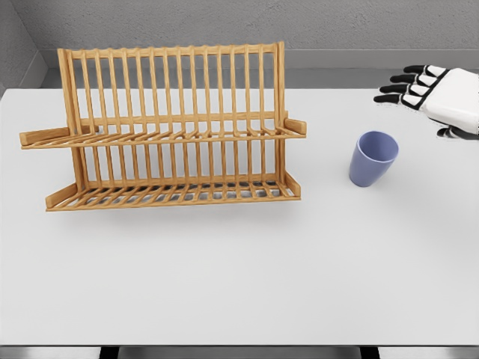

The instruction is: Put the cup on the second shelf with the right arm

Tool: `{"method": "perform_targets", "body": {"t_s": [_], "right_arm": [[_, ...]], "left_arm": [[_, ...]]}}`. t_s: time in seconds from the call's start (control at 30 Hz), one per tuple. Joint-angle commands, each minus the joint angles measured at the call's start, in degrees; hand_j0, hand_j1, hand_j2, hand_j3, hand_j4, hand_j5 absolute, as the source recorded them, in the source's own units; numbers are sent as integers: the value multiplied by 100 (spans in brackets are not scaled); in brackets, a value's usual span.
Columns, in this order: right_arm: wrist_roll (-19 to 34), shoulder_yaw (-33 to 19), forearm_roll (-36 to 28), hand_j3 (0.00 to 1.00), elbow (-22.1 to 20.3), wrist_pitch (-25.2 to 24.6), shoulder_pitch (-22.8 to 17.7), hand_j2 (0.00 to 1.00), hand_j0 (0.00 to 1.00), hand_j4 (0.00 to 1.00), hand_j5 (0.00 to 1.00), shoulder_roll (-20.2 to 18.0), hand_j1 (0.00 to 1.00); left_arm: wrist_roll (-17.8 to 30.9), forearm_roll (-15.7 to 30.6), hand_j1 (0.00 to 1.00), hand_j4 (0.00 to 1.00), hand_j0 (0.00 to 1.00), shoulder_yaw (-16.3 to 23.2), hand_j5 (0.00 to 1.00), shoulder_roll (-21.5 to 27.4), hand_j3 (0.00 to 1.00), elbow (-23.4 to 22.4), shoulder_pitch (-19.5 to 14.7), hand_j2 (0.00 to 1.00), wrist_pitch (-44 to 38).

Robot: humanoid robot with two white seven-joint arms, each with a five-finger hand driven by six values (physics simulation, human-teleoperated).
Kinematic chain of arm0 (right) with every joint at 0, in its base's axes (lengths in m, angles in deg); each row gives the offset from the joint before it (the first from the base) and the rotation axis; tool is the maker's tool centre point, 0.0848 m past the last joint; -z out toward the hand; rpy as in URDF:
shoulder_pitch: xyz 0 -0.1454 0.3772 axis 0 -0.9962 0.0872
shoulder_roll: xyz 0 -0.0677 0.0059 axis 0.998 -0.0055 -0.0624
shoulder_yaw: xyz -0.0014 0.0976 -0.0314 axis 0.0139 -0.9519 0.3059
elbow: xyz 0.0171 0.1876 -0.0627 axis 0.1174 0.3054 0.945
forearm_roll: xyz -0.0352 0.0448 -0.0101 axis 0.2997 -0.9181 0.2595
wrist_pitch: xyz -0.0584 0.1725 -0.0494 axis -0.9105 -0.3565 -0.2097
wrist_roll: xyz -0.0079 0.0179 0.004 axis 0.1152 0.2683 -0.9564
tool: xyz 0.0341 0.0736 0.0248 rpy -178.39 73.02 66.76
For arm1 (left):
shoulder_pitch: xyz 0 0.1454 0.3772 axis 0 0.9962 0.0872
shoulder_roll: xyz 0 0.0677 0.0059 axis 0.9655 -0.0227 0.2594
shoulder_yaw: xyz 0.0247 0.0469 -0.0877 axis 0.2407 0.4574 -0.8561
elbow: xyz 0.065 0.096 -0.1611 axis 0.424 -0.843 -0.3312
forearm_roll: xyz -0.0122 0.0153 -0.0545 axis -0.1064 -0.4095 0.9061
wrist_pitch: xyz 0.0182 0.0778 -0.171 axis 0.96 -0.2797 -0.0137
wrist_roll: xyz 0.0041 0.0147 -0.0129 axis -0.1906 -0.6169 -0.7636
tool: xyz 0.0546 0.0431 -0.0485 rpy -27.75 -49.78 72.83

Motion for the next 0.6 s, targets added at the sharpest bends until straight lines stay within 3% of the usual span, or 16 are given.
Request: {"method": "perform_targets", "body": {"t_s": [0.0, 0.07, 0.13, 0.3, 0.43, 0.57], "right_arm": [[822, 432, -16, 100, 57, 1, 106, 100, 100, 100, 100, 261, 100], [867, 925, -16, 100, 391, 53, 449, 100, 100, 100, 100, 481, 100], [867, 1039, -16, 100, 637, 71, 485, 100, 100, 100, 100, 525, 100], [867, 1066, -16, 100, 699, 18, 528, 100, 100, 100, 100, 534, 100], [875, 1417, -16, 100, 954, -8, 924, 100, 100, 100, 100, 718, 100], [875, 1496, -16, 100, 1006, 1, 977, 100, 100, 100, 100, 815, 100]], "left_arm": [[1, 0, 100, 100, 100, 1, 100, 0, 100, 0, 0, 100, 0], [1, 0, 100, 100, 100, 1, 100, 0, 100, 0, 0, 100, 0], [1, 0, 100, 100, 100, 1, 100, 0, 100, 0, 0, 100, 0], [1, 0, 100, 100, 100, 1, 100, 0, 100, 0, 0, 100, 0], [1, 0, 100, 100, 100, 1, 100, 0, 100, 0, 0, 100, 0], [1, 0, 100, 100, 100, 1, 100, 0, 100, 0, 0, 100, 0]]}}
